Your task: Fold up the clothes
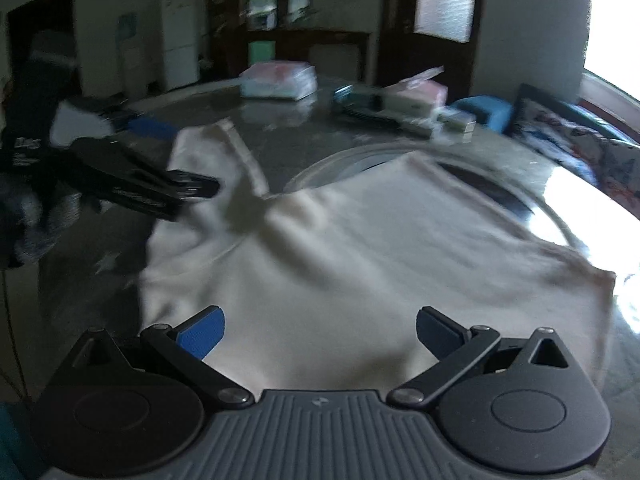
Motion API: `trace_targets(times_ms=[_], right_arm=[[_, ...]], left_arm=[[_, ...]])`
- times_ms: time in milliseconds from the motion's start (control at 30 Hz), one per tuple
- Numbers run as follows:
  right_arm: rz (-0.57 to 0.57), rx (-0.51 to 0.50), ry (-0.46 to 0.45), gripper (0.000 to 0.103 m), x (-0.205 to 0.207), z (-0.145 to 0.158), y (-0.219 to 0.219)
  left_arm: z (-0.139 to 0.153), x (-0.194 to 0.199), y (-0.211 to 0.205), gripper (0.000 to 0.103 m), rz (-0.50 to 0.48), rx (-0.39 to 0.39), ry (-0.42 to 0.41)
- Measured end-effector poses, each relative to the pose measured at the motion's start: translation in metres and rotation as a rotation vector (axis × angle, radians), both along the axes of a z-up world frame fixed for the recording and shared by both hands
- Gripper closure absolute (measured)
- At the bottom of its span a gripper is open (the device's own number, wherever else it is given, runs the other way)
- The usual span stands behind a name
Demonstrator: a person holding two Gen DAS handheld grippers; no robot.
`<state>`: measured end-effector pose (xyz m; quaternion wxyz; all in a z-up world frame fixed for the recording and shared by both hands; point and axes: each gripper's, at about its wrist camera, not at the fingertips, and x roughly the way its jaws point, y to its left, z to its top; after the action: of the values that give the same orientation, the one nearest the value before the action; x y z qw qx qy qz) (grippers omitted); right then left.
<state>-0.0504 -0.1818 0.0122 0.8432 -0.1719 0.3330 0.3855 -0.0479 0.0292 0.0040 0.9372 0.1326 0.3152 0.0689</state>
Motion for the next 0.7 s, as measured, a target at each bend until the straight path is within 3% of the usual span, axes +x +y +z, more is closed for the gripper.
trace_targets(times_ms=[333,533,700], right_arm=[[0.054,0.021,0.012,0.000,-0.001,0.010,0.007],[0.104,0.059,0.091,0.000,0.010,0.003,0.028],[0.180,0.018,0.059,0.000,-0.001,0.002,0.043]], left_arm=[[-0.001,-0.016,0.031,0.002,0.045,-0.032,0.009],[0.000,-0.020,0.039,0.002,0.078,-0.058,0.015],[0.006,-0.021,0.048,0.001,0.112,-0.076,0.010]])
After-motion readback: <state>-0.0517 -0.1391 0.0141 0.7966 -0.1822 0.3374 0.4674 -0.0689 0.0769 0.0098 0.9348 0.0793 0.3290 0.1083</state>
